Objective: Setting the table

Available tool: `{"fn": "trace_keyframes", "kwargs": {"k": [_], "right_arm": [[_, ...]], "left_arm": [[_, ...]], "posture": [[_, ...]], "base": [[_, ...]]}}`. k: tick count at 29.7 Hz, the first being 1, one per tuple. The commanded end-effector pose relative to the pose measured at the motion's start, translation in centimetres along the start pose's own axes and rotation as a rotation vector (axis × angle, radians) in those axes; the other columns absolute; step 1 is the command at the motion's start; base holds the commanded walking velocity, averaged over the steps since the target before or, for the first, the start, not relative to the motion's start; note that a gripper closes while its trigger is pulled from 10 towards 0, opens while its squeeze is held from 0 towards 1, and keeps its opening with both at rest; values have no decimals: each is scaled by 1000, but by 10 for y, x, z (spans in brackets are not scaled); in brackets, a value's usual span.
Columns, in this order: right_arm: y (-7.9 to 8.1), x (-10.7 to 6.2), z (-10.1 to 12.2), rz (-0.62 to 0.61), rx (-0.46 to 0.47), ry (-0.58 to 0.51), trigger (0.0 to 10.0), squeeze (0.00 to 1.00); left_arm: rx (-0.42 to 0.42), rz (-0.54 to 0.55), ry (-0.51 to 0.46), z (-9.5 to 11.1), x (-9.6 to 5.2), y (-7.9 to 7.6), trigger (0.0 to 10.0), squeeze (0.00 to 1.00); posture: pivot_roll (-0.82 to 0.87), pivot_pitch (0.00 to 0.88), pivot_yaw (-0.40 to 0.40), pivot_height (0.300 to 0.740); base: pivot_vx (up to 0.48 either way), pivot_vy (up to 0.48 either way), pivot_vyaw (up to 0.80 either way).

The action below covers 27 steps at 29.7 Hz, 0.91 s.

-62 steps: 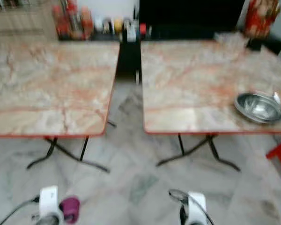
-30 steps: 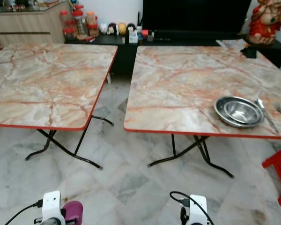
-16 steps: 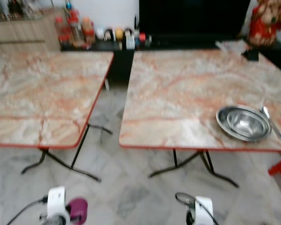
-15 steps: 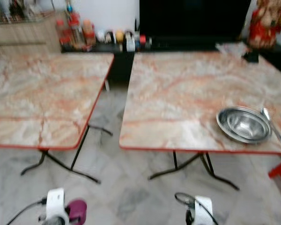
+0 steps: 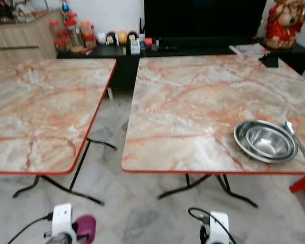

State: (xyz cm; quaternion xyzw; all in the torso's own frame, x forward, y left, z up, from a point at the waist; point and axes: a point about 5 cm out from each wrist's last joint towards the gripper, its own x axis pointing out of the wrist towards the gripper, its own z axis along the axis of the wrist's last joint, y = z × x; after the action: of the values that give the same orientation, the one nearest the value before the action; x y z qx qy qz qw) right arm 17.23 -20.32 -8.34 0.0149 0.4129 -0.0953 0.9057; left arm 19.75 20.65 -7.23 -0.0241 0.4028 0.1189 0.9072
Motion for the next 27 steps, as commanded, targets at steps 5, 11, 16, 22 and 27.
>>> {"fn": "trace_keyframes", "kwargs": {"k": [5,11,16,22,27], "right_arm": [[-1,0,-1,0,7,-1,10000,0],[-1,0,-1,2,7,0,10000,0],[-1,0,-1,2,6,0,10000,0],[-2,-1,-1,0,5,0,10000,0],[-2,0,0,-1,4,-3,10000,0]], "left_arm": [[11,11,2,0,0,2,10000,0],[10,8,7,-1,0,2,10000,0],[11,7,8,-2,0,2,10000,0],[11,7,7,-2,0,2,10000,0],[8,6,4,-1,0,1,10000,0]], "posture": [[-53,0,-3,725],[-55,0,-4,725],[-57,0,-4,725],[-57,0,-6,725],[-57,0,-8,725]], "base": [[0,-469,0],[0,-468,0],[0,-464,0],[0,-461,0],[0,-461,0]]}}
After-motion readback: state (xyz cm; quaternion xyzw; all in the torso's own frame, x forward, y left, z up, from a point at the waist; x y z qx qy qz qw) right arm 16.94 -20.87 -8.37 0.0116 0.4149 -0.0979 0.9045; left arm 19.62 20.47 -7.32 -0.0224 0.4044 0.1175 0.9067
